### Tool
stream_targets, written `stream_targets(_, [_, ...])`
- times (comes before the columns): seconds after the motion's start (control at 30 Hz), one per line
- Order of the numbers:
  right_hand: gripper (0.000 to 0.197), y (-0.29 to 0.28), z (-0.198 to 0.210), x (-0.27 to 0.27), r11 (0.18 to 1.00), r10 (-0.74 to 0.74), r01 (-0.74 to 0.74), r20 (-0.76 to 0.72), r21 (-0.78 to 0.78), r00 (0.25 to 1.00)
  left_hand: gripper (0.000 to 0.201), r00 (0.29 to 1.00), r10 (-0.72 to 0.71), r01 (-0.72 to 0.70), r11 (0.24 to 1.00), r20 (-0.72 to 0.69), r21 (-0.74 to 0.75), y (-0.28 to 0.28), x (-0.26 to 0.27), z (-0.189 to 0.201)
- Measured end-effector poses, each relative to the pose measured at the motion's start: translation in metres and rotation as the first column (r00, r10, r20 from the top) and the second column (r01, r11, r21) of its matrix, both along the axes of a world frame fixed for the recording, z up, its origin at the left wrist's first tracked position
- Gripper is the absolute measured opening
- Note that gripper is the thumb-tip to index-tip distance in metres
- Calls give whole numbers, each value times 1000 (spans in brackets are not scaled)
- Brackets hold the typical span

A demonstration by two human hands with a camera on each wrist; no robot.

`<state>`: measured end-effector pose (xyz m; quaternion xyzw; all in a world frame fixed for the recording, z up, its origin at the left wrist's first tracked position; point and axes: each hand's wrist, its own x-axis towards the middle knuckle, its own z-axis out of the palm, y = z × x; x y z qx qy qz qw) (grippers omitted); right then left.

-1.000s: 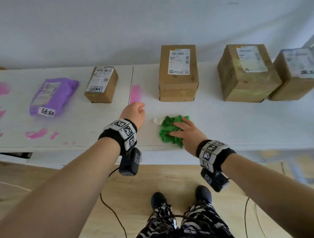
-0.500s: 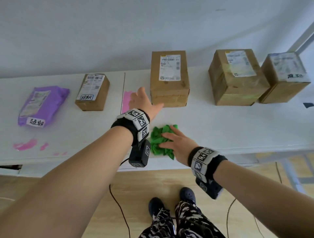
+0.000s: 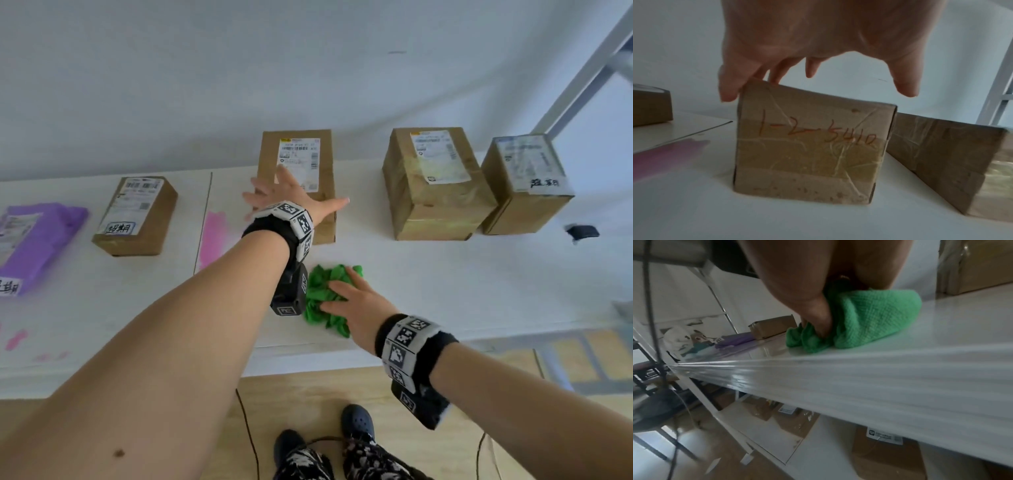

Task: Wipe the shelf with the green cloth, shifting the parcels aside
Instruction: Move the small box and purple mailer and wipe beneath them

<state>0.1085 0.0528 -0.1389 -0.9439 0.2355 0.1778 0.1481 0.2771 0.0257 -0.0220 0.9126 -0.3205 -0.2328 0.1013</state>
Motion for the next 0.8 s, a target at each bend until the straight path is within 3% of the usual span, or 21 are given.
stream_targets(0.17, [69,-30,6,-16,1000,16,-16,-14,14,1000,125,997,80,-80,997,13,12,-11,-6,-1])
stream_targets(0.33, [62,-61,23,3,980,-199,199,0,-9,980,103,984,170,-175,978,-47,-117,11,7,12])
stream_targets(0.53, [58,-80,40,68,907,-420,420,-33,29,907,85,965,259,-244,938,34,-246,67,38,31])
stream_targets(0.6, [57,-65,39,95,942,-330,332,-32,56,943,86,958,286,-272,933,25,-235,83,47,33])
stream_targets(0.67, [58,-33,38,113,990,-122,124,-33,61,992,87,952,304,-291,930,26,-223,94,54,34])
stream_targets(0.8, [63,-2,31,109,986,157,-155,-30,62,987,88,942,336,-321,919,25,-229,104,63,37])
